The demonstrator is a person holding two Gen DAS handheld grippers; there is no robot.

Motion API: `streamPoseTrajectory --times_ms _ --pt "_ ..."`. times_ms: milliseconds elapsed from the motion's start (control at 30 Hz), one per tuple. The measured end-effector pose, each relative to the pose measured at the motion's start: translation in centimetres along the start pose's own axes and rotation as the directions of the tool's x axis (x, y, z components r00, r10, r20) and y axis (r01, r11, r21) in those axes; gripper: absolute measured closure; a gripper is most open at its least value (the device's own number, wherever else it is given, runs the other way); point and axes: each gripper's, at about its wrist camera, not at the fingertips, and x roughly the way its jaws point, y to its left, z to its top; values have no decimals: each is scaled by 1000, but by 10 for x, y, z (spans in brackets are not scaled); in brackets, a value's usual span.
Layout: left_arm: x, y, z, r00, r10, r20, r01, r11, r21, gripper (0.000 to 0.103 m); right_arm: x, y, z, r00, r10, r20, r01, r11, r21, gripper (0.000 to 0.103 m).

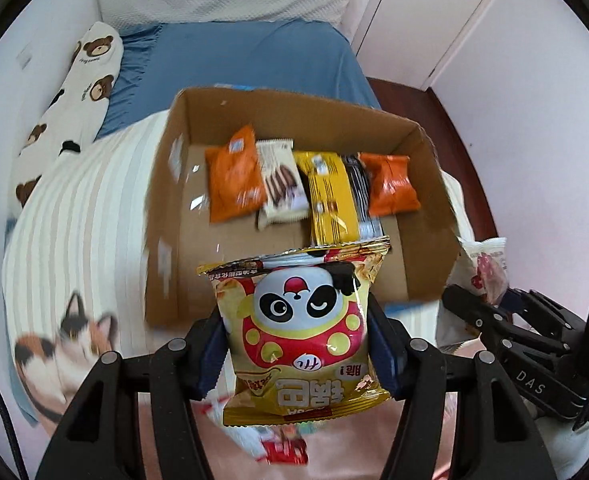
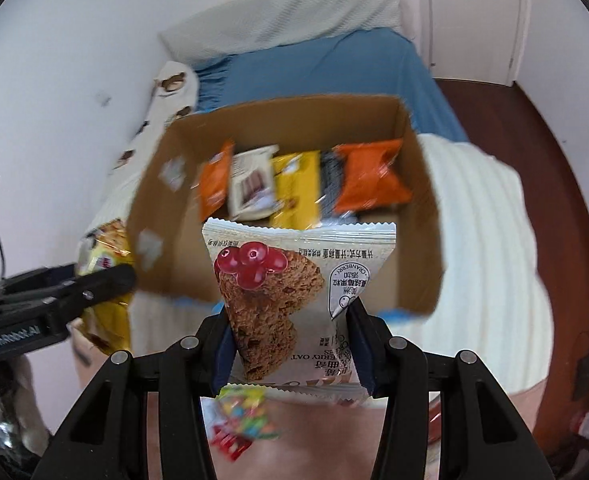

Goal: Organize snacks
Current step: 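Carry both packets into the box and open both tools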

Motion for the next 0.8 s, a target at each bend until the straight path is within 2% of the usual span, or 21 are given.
streamPoseTrajectory --times_ms 167,400,467,500,533,567,667,800 --pt "47 -5 37 997 -2 -81 2 1000 4 44 36 -29 30 997 -49 -62 51 998 25 51" --pt "103 -6 46 984 40 -175 -40 999 5 44 85 -54 37 985 -68 -160 78 995 60 51" --pt "114 -4 43 976 36 -214 -38 999 -7 43 97 -59 33 976 -68 -206 84 994 71 42" --pt "119 -3 41 973 31 -227 -35 999 -15 43 105 -62 32 969 -67 -239 88 993 78 26" --pt "122 -2 40 972 27 -232 -33 999 -21 41 110 -63 29 964 -63 -259 88 992 88 23" --pt "124 -2 39 972 29 -233 -35 999 -21 38 113 -65 27 962 -38 -269 67 993 99 20" --pt "124 -1 35 975 47 -219 -52 999 -17 32 115 -64 26 960 -45 -275 72 993 88 17" --pt "118 -1 32 978 53 -202 -59 998 -25 32 114 -60 26 961 -58 -271 82 994 78 10"
